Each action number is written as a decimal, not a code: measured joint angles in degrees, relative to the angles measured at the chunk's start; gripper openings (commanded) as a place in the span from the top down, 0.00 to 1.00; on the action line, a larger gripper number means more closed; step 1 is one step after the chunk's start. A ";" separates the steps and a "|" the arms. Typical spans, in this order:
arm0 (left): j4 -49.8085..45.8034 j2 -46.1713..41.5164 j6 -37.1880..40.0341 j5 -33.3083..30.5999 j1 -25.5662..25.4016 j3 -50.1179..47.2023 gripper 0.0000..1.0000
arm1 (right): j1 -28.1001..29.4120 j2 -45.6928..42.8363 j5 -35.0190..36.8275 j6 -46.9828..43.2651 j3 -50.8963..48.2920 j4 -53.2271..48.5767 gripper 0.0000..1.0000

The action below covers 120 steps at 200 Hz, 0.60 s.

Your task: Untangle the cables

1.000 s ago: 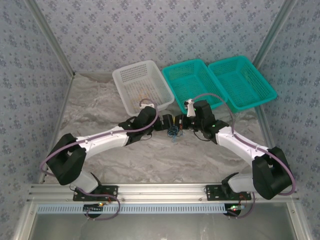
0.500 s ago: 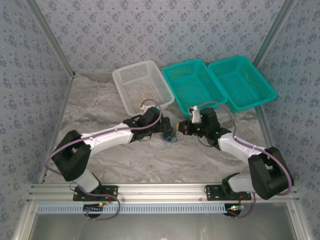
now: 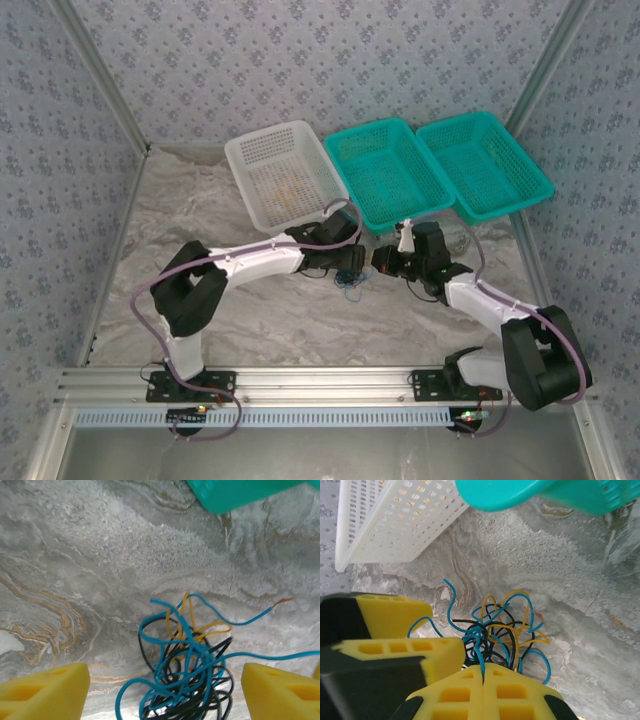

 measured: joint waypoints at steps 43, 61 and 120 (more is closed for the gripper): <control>-2.23 3.58 1.29 3.98 0.00 3.41 0.27 | -0.09 -1.60 0.35 1.84 0.02 -0.24 1.00; -3.50 5.64 1.36 4.72 0.00 5.46 0.29 | -0.04 -2.67 0.28 2.03 0.50 -0.61 1.00; -7.63 10.14 1.20 6.23 0.35 10.27 0.46 | 0.35 -6.40 -0.37 2.47 3.39 -1.90 1.00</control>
